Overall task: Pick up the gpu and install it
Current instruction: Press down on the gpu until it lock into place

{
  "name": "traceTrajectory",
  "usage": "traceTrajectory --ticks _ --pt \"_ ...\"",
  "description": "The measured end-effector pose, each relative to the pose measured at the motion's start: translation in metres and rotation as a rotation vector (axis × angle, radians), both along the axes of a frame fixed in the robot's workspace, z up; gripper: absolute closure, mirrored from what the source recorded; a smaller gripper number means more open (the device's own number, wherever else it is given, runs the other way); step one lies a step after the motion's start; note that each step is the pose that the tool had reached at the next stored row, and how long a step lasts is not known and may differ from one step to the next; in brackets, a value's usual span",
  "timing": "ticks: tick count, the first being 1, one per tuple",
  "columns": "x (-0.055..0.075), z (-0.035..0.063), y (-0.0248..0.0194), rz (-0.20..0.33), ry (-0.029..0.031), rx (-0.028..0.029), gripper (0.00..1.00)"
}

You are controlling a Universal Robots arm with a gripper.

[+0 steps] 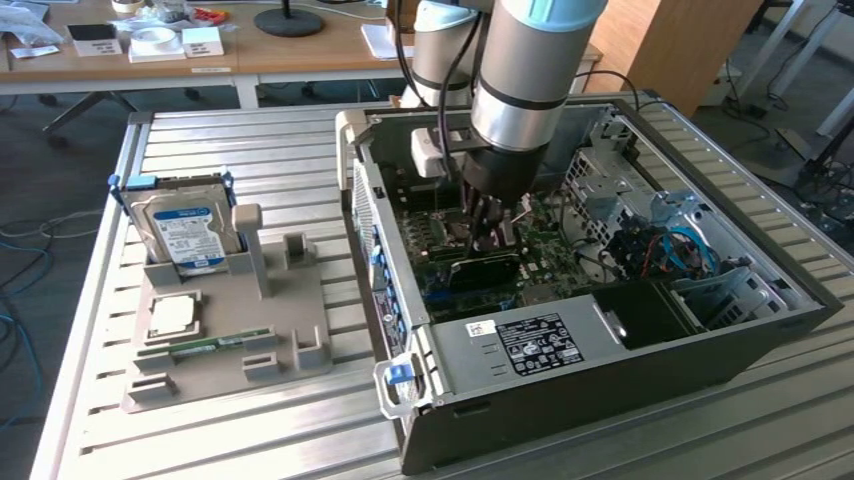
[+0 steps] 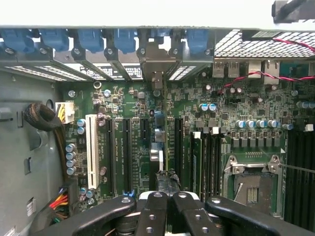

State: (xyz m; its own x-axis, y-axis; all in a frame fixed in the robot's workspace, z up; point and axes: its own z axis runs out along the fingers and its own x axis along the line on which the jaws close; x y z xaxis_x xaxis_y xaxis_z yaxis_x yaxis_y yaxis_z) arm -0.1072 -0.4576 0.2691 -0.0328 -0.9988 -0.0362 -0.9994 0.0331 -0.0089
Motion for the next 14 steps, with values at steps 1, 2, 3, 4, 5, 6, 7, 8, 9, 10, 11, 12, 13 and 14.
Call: traceTrajectory --ticks 1,2,3,4,5,6,7,8,9,10,11,12,13,14 --pt "0.0 -0.0008 0.0 0.0 -0.0001 0.0002 0.89" --pt "0.0 -0.0012 0.0 0.0 0.0 0.0 0.89" --pt "0.0 -0.0012 0.0 0.0 0.0001 -0.0001 0.89" --pt "0.0 -0.0012 0.0 0.0 0.0001 -0.0002 0.89" --pt "0.0 -0.0015 0.0 0.0 0.0001 0.0 0.89" --pt "0.0 -0.0022 0.0001 -0.001 -0.0001 0.0002 0.89" --pt "0.0 -0.0025 0.0003 -0.001 0.0 0.0001 0.89" --pt "0.0 -0.0025 0.0004 -0.001 0.0 0.0 0.89" --pt "-0.0001 -0.0025 0.0008 -0.001 0.0001 0.0 0.89" --pt "-0.0001 -0.0025 0.0009 -0.001 0.0 0.0 0.89" --pt "-0.0001 -0.0026 0.0009 -0.001 0.0001 -0.0001 0.89" --pt "-0.0001 -0.003 0.0011 -0.001 0.0 0.0 0.89" --pt "-0.0002 -0.0034 0.0012 -0.001 0.0 0.0001 0.89" --pt "-0.0002 -0.0035 0.0011 -0.001 0.0001 -0.0002 0.89"
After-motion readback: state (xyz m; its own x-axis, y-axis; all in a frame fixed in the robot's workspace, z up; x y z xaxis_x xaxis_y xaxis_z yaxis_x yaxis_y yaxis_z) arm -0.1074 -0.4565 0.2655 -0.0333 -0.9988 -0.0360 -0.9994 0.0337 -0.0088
